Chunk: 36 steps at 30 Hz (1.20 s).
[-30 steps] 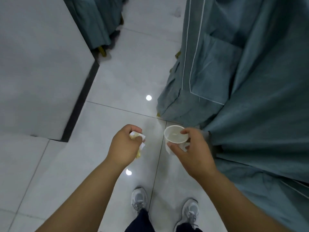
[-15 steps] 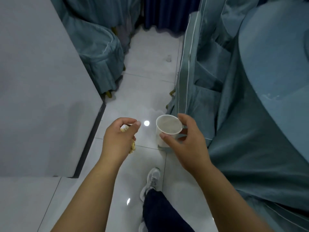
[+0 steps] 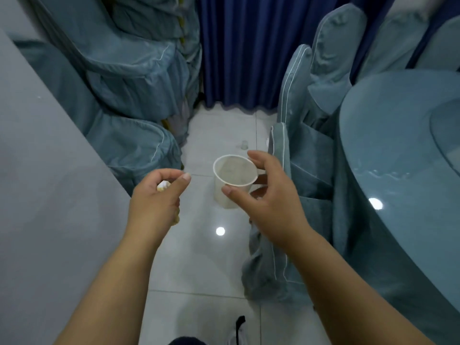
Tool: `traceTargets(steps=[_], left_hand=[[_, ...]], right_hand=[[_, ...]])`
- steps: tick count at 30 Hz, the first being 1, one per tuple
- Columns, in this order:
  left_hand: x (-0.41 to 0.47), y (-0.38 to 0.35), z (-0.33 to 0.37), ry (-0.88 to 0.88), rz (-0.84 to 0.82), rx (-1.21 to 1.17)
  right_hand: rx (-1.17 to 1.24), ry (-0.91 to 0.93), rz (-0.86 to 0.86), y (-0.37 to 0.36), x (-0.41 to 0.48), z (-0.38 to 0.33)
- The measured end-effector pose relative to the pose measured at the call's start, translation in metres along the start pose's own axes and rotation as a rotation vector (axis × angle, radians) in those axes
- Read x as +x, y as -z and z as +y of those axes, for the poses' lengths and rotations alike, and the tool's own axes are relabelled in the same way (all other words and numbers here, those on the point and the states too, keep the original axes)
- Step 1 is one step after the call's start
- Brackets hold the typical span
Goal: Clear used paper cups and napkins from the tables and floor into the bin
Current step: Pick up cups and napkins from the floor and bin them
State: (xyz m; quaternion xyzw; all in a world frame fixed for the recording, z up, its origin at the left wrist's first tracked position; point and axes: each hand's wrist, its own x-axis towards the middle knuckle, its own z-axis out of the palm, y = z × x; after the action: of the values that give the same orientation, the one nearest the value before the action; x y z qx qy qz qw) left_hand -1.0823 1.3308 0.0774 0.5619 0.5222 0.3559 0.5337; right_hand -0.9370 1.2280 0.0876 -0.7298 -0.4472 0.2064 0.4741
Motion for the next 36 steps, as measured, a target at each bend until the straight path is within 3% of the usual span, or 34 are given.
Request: traceTargets(steps=[13,20,36], left_hand=[[0.207,-0.013,0.070,-0.178,-0.225,-0.006],[0.289,-0.029,0.086,-0.140,-0.328,-0.024],[0.485,-0.178,0.105,-0.038,-0.421,0.076]], right_hand=[[-0.054,-0.106,0.258,-0.041,0.174,-0.027],[-0.053,-0.202,0.307,-0.059,0.247,-0.027],[0.016,-0.329,0.391,0.005,0.467,0.071]])
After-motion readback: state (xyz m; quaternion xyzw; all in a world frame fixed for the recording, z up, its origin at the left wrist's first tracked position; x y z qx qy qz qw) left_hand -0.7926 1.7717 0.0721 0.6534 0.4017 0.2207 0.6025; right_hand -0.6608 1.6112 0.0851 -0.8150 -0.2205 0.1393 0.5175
